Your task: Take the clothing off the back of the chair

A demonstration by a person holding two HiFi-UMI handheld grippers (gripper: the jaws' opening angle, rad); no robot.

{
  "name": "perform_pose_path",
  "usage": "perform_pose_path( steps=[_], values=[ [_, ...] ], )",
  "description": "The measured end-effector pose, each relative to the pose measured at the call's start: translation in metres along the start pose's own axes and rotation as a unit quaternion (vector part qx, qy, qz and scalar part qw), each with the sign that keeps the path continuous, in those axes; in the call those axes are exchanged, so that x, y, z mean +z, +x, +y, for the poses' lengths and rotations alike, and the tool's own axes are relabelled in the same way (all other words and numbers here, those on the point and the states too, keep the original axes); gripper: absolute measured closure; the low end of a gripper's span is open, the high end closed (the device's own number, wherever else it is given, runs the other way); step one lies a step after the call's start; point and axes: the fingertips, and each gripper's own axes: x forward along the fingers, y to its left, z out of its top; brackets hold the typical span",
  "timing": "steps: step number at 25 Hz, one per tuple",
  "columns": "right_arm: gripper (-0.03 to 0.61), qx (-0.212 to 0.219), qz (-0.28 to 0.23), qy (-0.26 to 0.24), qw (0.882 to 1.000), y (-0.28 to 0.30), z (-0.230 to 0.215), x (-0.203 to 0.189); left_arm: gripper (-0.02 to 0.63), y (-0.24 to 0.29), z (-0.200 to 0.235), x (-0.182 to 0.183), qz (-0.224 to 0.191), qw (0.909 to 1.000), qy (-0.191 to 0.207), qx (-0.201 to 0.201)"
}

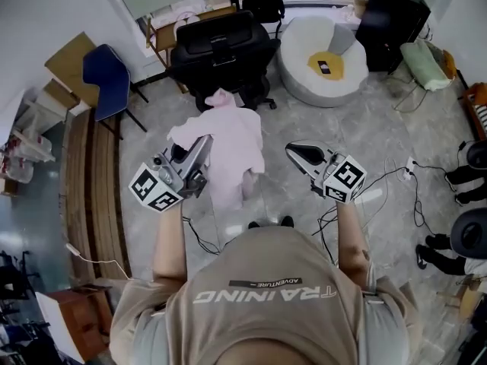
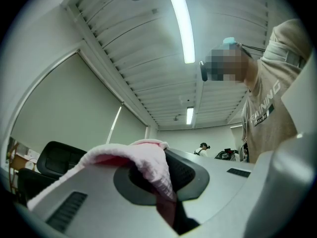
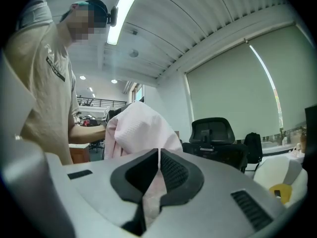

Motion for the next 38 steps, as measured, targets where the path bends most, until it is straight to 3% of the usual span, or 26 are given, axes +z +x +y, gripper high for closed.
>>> perform_pose_path(
  steps=[5, 9, 13, 21, 38],
  values=[
    [0.54, 0.013, -0.006, -0.005, 1.0, -0.017, -0.001, 0.006, 0.571, 0.004, -0.024, -0.022, 0.025, 0.9996, 0.002, 0.015],
    [0.541, 0.024, -0.007, -0.015, 1.0, -0.022, 0.0, 0.008, 0.571, 0.004, -0.038, -0.03, 0.012, 0.9996, -0.018, 0.019],
    [0.541, 0.033, -0.01, -0.018, 0.999, -0.023, 0.003, 0.008, 0.571, 0.005, -0.047, -0.036, 0.021, 0.9995, -0.01, 0.022],
    [0.54, 0.034, -0.01, -0.03, 0.999, -0.027, 0.006, 0.013, 0.571, 0.003, -0.044, -0.043, 0.017, 0.999, -0.014, 0.038],
    [0.54, 0.035, 0.004, -0.024, 0.999, -0.036, 0.002, 0.01, 0.571, 0.011, -0.048, -0.059, 0.03, 0.9984, -0.037, 0.03]
  ],
)
